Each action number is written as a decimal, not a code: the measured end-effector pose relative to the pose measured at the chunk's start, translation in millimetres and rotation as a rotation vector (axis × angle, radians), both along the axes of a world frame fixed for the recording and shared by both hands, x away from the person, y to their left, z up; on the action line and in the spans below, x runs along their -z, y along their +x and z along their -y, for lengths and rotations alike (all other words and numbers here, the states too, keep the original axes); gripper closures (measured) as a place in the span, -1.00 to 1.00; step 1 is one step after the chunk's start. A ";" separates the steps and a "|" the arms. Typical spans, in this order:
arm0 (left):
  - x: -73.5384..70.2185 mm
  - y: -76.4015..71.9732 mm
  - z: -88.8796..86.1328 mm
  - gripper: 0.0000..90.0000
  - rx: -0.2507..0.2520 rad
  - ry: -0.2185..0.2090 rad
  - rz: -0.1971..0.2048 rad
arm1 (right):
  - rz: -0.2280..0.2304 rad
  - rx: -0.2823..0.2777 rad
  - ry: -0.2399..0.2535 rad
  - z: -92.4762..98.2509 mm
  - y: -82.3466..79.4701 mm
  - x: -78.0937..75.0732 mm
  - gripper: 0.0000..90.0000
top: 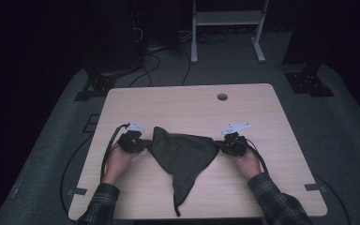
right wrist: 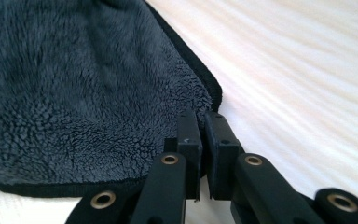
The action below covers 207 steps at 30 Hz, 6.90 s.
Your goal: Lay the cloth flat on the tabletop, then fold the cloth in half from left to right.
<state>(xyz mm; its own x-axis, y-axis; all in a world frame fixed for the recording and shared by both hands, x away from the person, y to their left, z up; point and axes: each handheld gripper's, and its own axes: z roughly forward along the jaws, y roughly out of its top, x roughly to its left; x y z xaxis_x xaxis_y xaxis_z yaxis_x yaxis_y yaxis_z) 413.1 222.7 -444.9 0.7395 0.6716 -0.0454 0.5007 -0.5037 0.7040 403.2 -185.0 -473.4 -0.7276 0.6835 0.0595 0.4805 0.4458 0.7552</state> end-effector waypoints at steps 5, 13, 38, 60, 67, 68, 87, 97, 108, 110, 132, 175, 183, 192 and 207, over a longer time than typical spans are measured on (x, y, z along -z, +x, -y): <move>-11.3 -2.7 -18.7 0.84 -0.049 -0.049 0.036 | 0.011 0.029 0.007 14.1 3.2 -11.4 0.89; -32.9 -8.9 -42.4 0.84 -0.120 -0.099 0.114 | 0.064 0.075 0.026 36.4 3.1 -30.5 0.89; -148.7 3.0 -39.0 0.86 -0.112 -0.212 0.394 | 0.330 0.162 0.068 75.8 22.8 -157.5 0.90; -166.6 1.1 -35.1 0.86 -0.098 -0.232 0.438 | 0.424 0.177 0.100 81.1 13.9 -188.6 0.90; -142.7 -5.3 -37.5 0.86 -0.087 -0.232 0.383 | 0.388 0.155 0.084 82.4 5.6 -171.0 0.90; -140.0 -6.3 -37.4 0.85 -0.085 -0.231 0.375 | 0.376 0.148 0.085 82.5 2.5 -165.5 0.90; -82.8 -27.0 -36.3 0.85 -0.073 -0.217 0.237 | 0.263 0.103 0.103 91.2 -21.5 -106.5 0.90; -59.9 -44.8 -35.4 0.85 -0.060 -0.188 0.172 | 0.188 0.084 0.097 94.1 -36.8 -77.9 0.89; -45.6 -76.1 -43.1 0.85 -0.039 -0.221 0.113 | 0.153 0.033 0.076 94.1 -66.0 -64.9 0.90; -47.0 -84.7 -44.6 0.85 -0.027 -0.230 0.111 | 0.158 0.027 0.082 96.0 -73.8 -66.7 0.90; -6.8 -154.4 -39.7 0.85 0.047 -0.202 -0.064 | 0.022 -0.038 0.016 104.8 -143.1 -34.4 0.88; 20.8 -71.2 -22.9 -0.59 -0.196 -0.018 0.019 | -0.051 0.279 -0.039 137.5 -70.0 7.8 -0.72; 29.7 -62.1 -20.3 -0.59 -0.261 0.041 0.021 | -0.015 0.267 -0.074 134.2 -70.3 11.7 -0.76; 28.4 -68.4 -14.9 -0.12 -0.257 0.022 0.042 | 0.002 0.261 -0.061 135.5 -71.9 13.7 -0.77; 28.3 -67.5 -14.0 0.89 -0.201 -0.071 -0.022 | 0.002 0.262 -0.061 135.6 -72.0 13.7 -0.76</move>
<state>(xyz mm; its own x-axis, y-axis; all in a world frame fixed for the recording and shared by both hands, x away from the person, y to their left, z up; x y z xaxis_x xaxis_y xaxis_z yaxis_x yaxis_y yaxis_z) 345.6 236.6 -473.2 0.5891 0.8003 -0.1120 0.6016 -0.3418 0.7220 331.2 -320.6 -487.1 -0.5254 0.8508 0.0105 0.5837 0.3515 0.7319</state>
